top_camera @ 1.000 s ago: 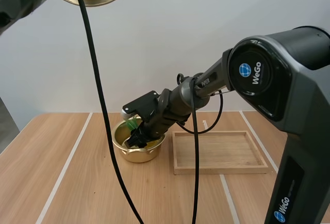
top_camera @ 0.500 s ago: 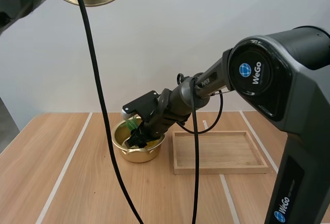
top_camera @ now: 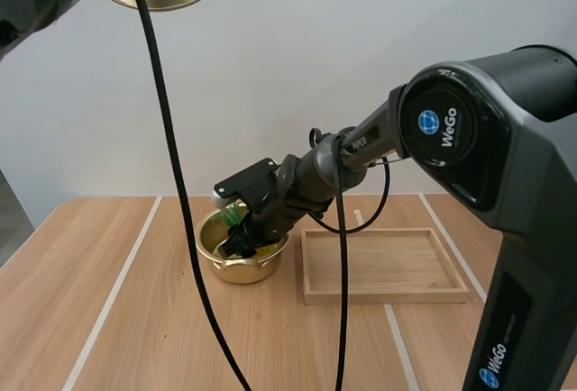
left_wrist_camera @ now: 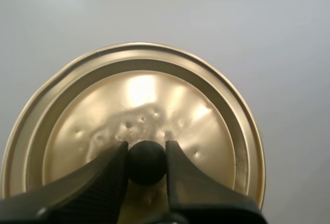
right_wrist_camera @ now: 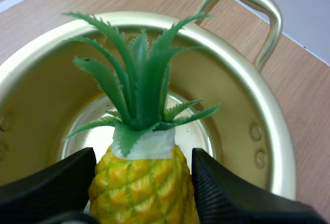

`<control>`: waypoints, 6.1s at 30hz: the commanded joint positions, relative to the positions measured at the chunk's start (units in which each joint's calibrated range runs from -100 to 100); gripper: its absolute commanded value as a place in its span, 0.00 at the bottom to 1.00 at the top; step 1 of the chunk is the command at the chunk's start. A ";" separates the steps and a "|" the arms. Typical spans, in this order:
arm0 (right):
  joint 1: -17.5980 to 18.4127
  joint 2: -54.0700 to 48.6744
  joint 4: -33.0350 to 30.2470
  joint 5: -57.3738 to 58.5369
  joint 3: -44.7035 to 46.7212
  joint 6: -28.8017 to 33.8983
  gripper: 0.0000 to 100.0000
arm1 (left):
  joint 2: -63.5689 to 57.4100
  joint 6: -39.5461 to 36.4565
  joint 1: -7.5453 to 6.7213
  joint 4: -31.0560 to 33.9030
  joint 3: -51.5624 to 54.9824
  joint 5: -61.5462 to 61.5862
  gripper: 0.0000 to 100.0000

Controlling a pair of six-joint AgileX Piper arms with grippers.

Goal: Open the pot, put the pineapple inside, and close it

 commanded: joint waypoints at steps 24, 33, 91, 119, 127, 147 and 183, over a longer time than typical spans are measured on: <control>0.20 -6.27 0.29 0.57 -8.77 0.02 1.00 | -0.21 -0.55 0.03 -0.92 0.06 -0.72 0.00; -2.61 -10.70 0.19 1.70 -9.31 0.02 1.00 | -0.21 -0.55 0.03 -0.92 0.06 -0.72 0.00; -29.43 -35.49 -4.16 34.90 -9.19 7.93 1.00 | 0.51 -0.65 0.03 -0.92 0.06 -0.42 0.00; -29.43 -35.49 -4.29 34.90 -9.19 7.84 1.00 | 24.61 -0.65 0.03 4.49 0.06 44.32 0.00; -29.43 -35.49 -4.29 34.90 -9.19 7.84 1.00 | 31.51 0.60 0.03 5.15 0.06 46.00 0.00; -29.43 -35.49 -4.29 34.90 -9.19 7.84 1.00 | 41.62 4.60 0.03 4.80 10.35 38.50 0.00; -29.43 -35.49 -4.29 35.31 -9.19 7.84 1.00 | 52.75 11.24 0.03 1.78 12.19 34.32 0.00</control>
